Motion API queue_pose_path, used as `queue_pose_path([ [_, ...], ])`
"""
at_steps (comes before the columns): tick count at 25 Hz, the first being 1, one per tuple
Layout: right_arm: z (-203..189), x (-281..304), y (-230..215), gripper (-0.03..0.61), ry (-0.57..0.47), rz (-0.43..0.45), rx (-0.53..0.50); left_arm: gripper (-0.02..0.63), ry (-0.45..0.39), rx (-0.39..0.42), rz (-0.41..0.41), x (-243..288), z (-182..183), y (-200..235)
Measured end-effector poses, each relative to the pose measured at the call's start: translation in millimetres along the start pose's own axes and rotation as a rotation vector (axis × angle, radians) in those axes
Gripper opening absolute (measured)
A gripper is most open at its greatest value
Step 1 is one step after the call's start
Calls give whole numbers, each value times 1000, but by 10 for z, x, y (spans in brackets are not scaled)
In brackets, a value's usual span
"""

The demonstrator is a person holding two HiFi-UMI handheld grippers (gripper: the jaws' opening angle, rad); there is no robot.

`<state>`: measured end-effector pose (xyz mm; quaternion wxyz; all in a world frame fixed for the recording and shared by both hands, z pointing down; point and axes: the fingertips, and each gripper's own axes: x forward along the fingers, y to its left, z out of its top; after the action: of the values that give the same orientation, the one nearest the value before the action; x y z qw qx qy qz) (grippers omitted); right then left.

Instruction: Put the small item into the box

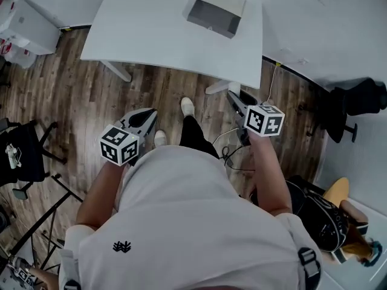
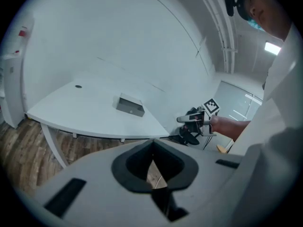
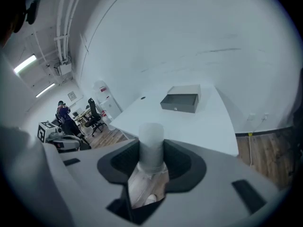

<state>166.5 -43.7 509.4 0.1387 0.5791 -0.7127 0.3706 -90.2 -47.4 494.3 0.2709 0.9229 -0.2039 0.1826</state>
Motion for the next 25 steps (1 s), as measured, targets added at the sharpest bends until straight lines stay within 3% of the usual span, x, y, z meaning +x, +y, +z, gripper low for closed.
queue_pose_path([
  [9, 1251, 1123, -585, 160, 36, 115, -23, 8, -57, -47, 135, 509, 716, 411],
  [15, 1889, 1863, -874, 160, 90, 167, -56, 8, -107, -79, 247, 712, 1090, 609],
  [25, 2174, 3119, -1110, 160, 237, 211, -94, 8, -141, -162, 457, 657, 1142, 861],
])
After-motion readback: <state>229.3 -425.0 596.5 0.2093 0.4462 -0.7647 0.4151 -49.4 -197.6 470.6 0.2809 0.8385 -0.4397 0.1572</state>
